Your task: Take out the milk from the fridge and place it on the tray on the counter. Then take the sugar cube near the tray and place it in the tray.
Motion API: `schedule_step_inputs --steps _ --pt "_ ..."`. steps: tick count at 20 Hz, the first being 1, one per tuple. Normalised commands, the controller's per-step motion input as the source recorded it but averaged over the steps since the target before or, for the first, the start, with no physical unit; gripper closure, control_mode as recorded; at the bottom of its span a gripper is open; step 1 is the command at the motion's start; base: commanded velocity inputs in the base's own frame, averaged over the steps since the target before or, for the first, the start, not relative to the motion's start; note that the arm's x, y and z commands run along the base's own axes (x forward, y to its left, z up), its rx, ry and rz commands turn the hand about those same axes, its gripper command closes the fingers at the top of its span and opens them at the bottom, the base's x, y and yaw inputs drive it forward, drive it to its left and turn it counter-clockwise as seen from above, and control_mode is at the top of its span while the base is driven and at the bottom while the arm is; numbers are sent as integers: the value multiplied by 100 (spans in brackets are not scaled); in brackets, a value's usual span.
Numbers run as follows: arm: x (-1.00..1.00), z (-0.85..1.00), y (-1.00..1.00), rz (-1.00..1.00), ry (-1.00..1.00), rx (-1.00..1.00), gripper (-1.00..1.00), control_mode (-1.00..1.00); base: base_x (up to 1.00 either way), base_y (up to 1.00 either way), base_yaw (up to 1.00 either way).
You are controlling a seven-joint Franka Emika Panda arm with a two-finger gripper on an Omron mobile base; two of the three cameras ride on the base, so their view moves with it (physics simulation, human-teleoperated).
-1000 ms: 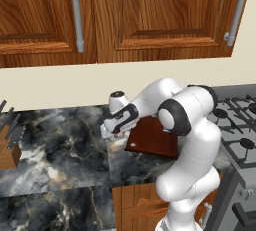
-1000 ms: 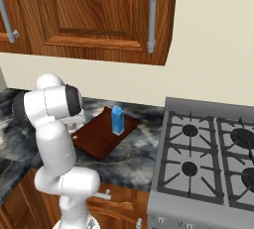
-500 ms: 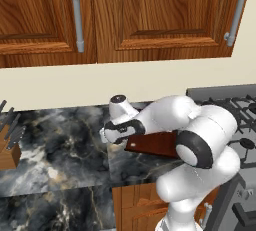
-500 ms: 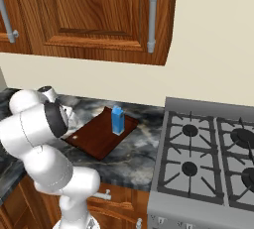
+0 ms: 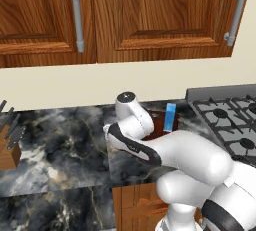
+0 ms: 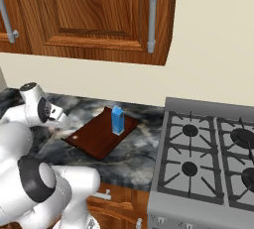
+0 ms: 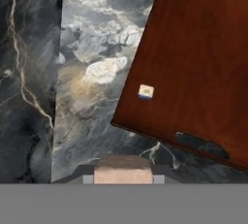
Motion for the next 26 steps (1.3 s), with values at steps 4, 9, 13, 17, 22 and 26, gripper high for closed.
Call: schedule_step_inputs --steps 4,9,13,17,22,26 --pt "-24 0 -72 -5 -7 0 100 -100 0 0 0" --pt "0 14 -77 0 -3 8 100 -100 0 0 0" --pt "9 16 -58 0 0 11 100 -100 0 0 0" --pt "21 -1 -9 0 0 1 100 -100 0 0 0" --pt "39 -6 0 0 0 0 100 -100 0 0 0" --pt "39 -4 0 0 4 0 100 -100 0 0 0"
